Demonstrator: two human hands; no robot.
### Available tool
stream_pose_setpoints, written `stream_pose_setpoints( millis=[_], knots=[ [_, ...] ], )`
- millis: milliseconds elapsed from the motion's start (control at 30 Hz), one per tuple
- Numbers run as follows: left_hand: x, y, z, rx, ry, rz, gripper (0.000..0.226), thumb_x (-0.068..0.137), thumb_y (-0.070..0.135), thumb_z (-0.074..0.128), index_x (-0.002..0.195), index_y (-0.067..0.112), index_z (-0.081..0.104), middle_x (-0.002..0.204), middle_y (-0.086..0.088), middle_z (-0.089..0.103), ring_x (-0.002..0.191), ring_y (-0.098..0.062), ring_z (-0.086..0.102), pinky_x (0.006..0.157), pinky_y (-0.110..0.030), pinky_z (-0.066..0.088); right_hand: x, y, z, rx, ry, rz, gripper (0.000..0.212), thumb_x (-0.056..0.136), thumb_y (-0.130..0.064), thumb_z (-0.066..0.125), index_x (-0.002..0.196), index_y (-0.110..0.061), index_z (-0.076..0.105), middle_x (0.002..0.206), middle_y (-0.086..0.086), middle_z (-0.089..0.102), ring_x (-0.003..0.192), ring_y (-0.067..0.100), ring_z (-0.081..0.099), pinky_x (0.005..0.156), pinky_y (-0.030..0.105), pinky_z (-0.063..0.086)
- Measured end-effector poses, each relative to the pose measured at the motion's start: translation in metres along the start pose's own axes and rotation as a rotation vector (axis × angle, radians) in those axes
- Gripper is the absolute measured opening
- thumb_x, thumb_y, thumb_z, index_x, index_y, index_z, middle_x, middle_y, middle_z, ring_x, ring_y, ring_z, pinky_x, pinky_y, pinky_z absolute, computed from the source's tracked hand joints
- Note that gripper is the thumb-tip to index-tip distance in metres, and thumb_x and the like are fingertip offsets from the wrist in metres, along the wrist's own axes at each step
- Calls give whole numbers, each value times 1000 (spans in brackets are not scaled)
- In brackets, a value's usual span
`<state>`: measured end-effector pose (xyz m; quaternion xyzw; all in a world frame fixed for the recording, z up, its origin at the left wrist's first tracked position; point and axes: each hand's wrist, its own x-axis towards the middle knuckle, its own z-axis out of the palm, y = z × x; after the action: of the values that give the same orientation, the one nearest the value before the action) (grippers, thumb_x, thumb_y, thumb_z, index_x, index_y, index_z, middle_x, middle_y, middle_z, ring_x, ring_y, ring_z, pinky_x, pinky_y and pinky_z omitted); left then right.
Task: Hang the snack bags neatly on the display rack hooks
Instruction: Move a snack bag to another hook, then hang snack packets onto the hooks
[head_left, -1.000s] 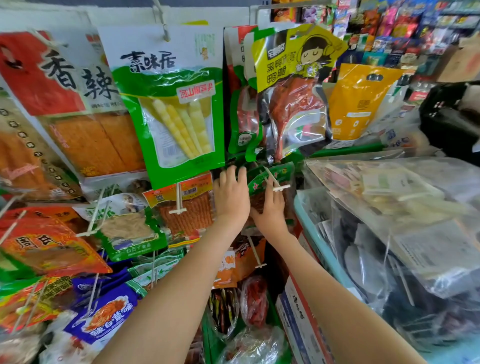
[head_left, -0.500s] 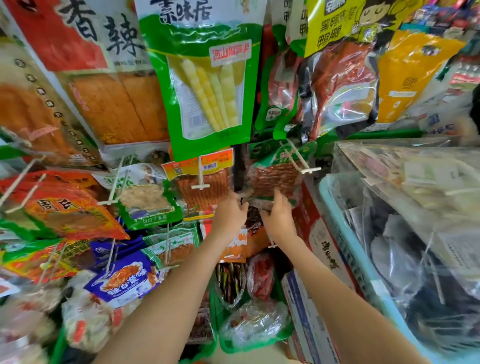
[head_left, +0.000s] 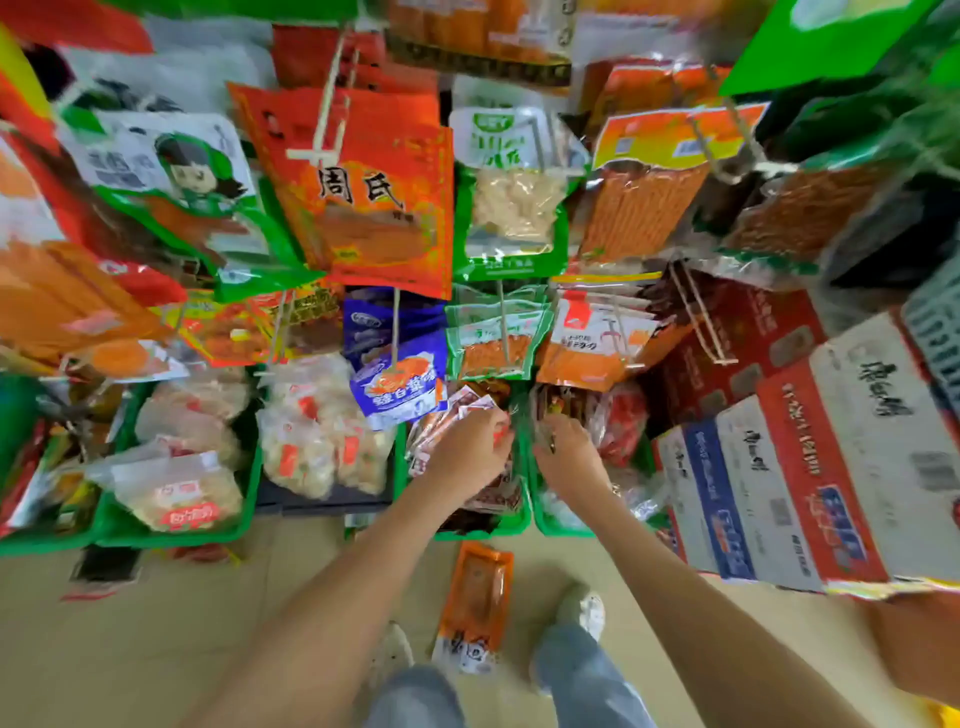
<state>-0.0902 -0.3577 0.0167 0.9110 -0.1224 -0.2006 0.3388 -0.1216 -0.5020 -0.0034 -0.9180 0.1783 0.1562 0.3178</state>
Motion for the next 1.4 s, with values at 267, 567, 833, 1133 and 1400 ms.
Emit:
stream_pose_setpoints(
  millis=[267, 567, 833, 1133, 1400],
  knots=[
    [-71, -133, -3, 52, -186, -101, 24, 91, 25, 52, 110, 11, 57, 107, -11, 64, 99, -28, 61, 79, -37, 49, -59, -35, 136, 83, -102, 100, 40, 86, -11, 56, 125, -6, 49, 121, 17, 54, 114, 33, 49, 89, 36, 40],
    [-79, -113, 39, 228, -359, 34, 33, 94, 27, 49, 125, 15, 50, 123, -5, 56, 105, -24, 57, 75, -27, 40, -100, 42, 133, 104, -46, 359, 42, 87, -16, 56, 126, -5, 46, 126, 16, 51, 116, 32, 49, 95, 39, 41],
    [-66, -139, 173, 408, -609, 105, 37, 94, 29, 45, 129, 18, 43, 132, -4, 48, 116, -26, 50, 90, -38, 46, -109, 159, 195, 146, -53, 548, 47, 85, -11, 54, 131, -7, 43, 128, 17, 49, 115, 34, 49, 93, 38, 42],
    [-39, -277, 380, 570, -789, 224, 54, 95, 31, 46, 144, 21, 26, 151, 3, 23, 131, -21, 34, 104, -34, 35, -87, 325, 421, 263, -79, 802, 44, 92, -18, 50, 133, -8, 39, 130, 14, 47, 120, 32, 43, 95, 40, 41],
    [-29, -414, 499, 664, -889, 269, 53, 95, 25, 47, 143, 14, 27, 150, -1, 23, 133, -23, 33, 106, -34, 33, -49, 418, 620, 527, 10, 1173, 45, 89, -18, 53, 127, 2, 41, 124, 25, 49, 116, 40, 43, 95, 42, 37]
  ],
)
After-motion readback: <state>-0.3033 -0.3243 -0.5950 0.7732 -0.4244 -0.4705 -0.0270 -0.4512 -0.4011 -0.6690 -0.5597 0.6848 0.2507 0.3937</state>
